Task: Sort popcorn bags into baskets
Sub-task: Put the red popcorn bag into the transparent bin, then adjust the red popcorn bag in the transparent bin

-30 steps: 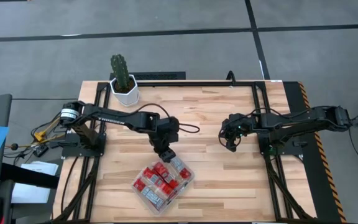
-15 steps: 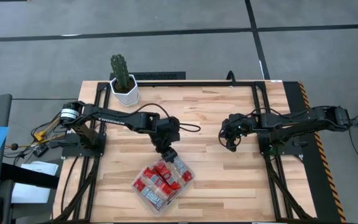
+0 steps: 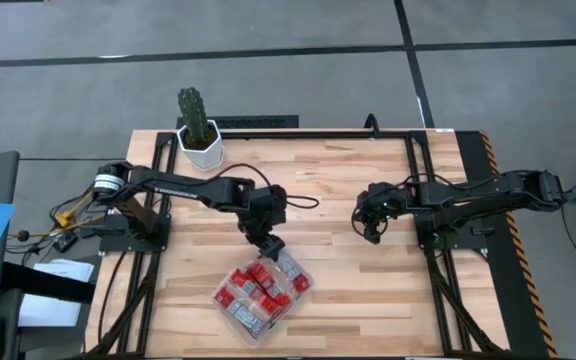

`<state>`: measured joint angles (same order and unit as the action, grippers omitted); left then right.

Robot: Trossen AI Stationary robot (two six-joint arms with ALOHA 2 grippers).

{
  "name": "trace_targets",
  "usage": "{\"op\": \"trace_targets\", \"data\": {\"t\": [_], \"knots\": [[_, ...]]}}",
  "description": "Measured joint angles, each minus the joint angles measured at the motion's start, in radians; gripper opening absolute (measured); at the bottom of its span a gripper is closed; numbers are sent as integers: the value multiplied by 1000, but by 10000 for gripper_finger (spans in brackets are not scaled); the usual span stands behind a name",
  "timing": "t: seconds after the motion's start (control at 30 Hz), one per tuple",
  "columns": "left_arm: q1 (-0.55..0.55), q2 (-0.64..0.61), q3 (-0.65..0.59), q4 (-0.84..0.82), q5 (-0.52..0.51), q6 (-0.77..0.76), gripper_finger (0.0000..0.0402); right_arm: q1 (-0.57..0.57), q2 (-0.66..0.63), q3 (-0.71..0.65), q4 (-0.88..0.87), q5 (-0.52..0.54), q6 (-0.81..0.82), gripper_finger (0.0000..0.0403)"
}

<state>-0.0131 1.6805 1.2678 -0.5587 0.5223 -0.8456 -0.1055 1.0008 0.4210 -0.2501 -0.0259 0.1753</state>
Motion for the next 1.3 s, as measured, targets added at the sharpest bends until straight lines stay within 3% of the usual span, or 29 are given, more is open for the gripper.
{"op": "trace_targets", "data": {"t": [0.13,0.43,0.8,1.07,1.3], "knots": [[0,-42,0,-94,-41,-5,233,0,0,0,0,0,0,27],[-90,-119,1,-351,-282,-54,222,0,0,0,0,0,0,28],[-297,-109,-3,-533,-498,-278,100,0,0,0,1,0,0,26],[-335,-108,-105,-517,-474,-359,36,0,0,0,1,0,0,28],[-335,-108,-179,-295,-445,-364,12,0,0,0,-2,-2,0,32]]}}
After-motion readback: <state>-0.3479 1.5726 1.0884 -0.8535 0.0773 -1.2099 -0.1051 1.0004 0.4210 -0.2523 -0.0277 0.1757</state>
